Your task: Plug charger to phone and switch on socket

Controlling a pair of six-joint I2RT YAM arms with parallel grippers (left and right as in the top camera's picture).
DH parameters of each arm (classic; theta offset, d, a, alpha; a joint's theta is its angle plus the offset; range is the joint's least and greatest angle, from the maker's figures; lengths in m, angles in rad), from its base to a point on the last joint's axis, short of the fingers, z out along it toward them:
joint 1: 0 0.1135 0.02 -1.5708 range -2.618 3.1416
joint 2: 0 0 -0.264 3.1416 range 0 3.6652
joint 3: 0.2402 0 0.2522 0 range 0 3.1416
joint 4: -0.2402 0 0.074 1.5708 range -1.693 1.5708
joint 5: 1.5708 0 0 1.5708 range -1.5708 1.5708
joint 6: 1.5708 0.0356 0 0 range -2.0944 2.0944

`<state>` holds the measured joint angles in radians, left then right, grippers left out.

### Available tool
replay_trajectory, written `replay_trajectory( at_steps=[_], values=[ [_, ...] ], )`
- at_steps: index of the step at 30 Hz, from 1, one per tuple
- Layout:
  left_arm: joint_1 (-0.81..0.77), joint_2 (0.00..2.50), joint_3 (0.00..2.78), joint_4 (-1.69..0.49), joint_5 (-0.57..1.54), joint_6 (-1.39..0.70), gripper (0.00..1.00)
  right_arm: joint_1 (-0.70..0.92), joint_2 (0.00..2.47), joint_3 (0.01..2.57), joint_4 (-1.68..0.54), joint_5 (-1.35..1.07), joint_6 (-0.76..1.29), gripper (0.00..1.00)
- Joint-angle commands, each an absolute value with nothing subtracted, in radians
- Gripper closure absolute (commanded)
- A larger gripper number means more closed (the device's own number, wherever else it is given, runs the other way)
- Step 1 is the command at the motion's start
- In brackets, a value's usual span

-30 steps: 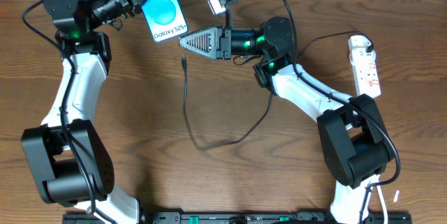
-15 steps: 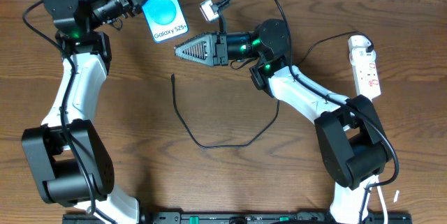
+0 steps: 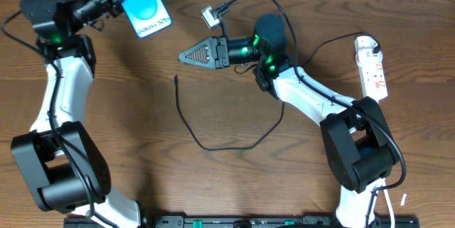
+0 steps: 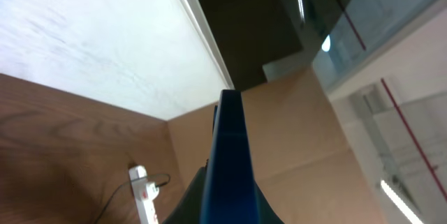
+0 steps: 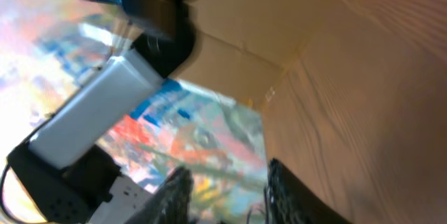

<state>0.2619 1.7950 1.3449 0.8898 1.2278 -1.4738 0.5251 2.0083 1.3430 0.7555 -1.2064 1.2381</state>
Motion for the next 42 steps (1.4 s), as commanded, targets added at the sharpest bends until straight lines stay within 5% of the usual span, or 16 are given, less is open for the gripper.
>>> replay_trajectory(
  at_steps=[1,21,27,42],
  values=[
    [0.3,1.773,1.359,0.9,1.223,-1.545,0.93,0.54,2.014,1.354,0.636,-1.144,1.134,0.65],
    [0.381,1.773,1.359,0.9,1.29,-1.619,0.93,0.641,2.014,1.403,0.042,-0.698,0.86,0.23],
    [0.382,1.773,1.359,0.9,1.289,-1.618,0.93,0.664,2.014,1.558,-0.267,-0.537,0.741,0.02],
    [0.421,1.773,1.359,0.9,1.28,-1.648,0.93,0.726,2.014,1.709,-0.534,-0.227,0.779,0.01]
  ],
)
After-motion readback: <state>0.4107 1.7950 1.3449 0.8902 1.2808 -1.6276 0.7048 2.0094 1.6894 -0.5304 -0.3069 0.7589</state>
